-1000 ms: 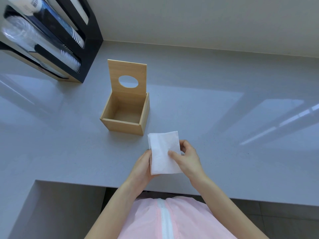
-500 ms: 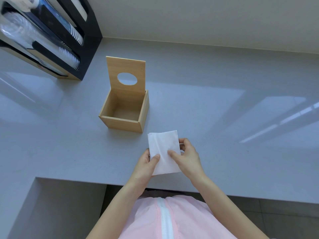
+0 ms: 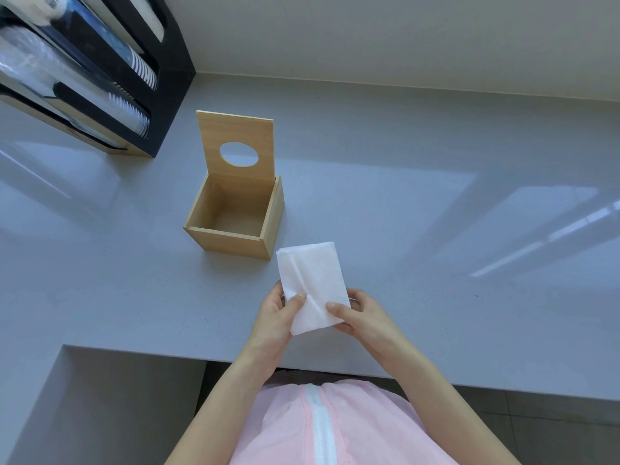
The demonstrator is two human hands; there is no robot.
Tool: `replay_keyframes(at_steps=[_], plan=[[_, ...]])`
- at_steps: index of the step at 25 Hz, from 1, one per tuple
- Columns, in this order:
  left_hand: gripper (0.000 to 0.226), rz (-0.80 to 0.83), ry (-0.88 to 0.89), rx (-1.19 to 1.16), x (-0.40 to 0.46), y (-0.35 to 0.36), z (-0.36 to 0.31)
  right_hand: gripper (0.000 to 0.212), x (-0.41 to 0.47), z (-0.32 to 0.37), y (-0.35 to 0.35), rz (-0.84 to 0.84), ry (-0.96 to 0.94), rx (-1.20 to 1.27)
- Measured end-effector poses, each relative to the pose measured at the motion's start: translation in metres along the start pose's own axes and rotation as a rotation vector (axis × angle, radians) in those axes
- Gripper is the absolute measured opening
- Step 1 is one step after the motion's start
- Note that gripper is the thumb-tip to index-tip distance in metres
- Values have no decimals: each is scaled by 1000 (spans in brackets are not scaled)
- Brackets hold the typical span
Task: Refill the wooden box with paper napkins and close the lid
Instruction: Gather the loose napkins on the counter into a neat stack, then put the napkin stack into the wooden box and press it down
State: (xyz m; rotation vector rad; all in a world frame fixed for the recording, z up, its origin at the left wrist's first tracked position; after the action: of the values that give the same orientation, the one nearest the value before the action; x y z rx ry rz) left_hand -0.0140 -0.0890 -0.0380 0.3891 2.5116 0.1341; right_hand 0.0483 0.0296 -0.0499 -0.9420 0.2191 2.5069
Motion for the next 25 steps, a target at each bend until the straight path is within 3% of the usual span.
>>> replay_keyframes(at_steps=[4, 12, 16, 20, 25], plan=[[19, -20, 94, 13, -1, 6, -8, 15, 1, 11, -9, 32, -54, -30], [5, -167, 159, 87, 7, -8, -33, 18, 6, 48, -21, 74, -206, -314], [8, -150, 218, 181, 18, -26, -60, 21, 14, 78, -6, 45, -288, -339], [7, -133, 265, 222, 31, -51, -88, 22, 20, 99, 20, -6, -358, -241], [6, -116, 276, 269, 53, -79, -120, 24, 32, 115, 45, -225, -387, -8]])
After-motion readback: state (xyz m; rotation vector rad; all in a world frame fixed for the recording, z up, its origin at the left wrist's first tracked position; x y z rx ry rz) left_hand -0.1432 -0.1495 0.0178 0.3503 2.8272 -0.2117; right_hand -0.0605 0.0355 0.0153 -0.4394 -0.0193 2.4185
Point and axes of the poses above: each hand's wrist, its own x-axis towards the middle knuckle, its own y-axis out of the palm, z = x × y, the point moved 7 cm from there along x, towards the middle knuckle, and after that the axes turned 10 degrees about -z, right-handed, at the moved point
